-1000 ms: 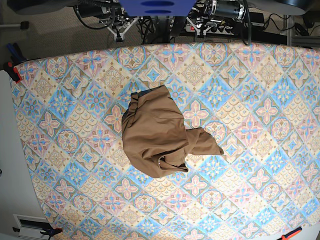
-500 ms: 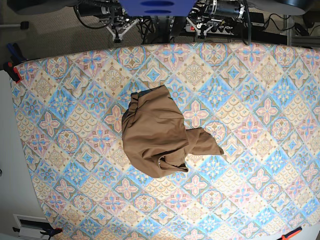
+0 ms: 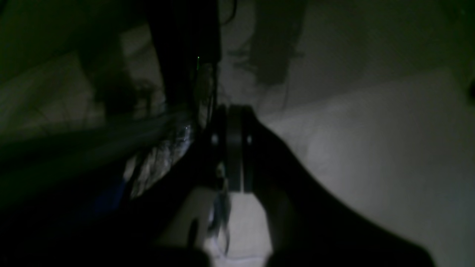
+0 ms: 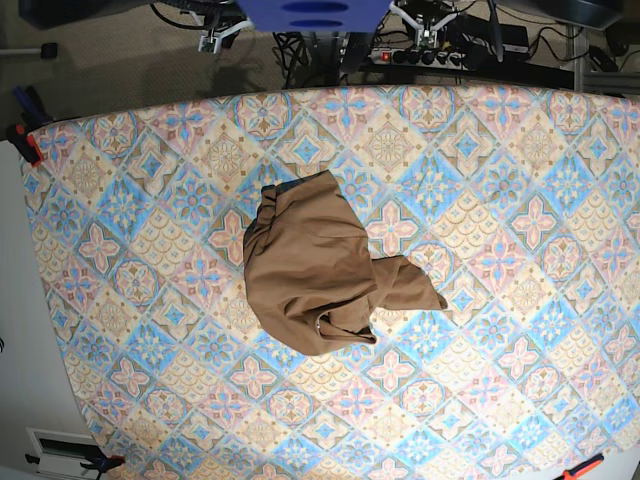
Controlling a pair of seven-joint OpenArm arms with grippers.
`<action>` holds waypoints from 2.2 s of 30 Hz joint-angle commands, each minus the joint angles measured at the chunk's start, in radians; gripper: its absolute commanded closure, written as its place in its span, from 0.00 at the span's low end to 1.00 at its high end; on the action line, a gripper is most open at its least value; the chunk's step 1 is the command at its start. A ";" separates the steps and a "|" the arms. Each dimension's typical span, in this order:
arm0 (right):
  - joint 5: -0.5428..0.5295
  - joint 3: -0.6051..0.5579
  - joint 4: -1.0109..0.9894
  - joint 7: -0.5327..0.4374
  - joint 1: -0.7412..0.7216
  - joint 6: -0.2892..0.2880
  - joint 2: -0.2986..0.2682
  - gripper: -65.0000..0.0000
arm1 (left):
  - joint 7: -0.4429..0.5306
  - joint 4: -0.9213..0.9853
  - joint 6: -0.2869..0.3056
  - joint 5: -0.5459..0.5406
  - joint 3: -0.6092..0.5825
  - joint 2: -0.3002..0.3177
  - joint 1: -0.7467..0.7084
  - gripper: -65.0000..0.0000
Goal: Layout the t-shirt on the table in an organized manner, then fold the t-shirt properly
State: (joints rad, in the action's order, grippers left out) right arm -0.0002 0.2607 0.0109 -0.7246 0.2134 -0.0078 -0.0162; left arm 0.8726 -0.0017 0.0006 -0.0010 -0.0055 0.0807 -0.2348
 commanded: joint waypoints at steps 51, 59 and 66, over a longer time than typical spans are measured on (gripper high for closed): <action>-0.001 0.154 1.676 -0.096 0.610 -0.001 0.051 0.99 | -0.298 -2.014 0.002 -0.006 0.006 0.000 -0.682 1.00; 0.001 0.025 1.886 0.431 0.602 -0.001 0.051 0.99 | -0.818 -2.081 0.005 -0.004 0.083 0.001 -0.366 0.99; 0.001 -0.010 1.891 0.653 0.447 -0.001 0.048 0.99 | -1.334 -2.080 0.128 0.000 0.101 0.003 -0.024 0.99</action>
State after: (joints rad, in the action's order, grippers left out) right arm 0.0036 0.2493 1.8896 -0.0563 0.6357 -0.0090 0.0315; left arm -0.5095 -2.0609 0.1410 0.0044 0.0967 0.0826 -0.2684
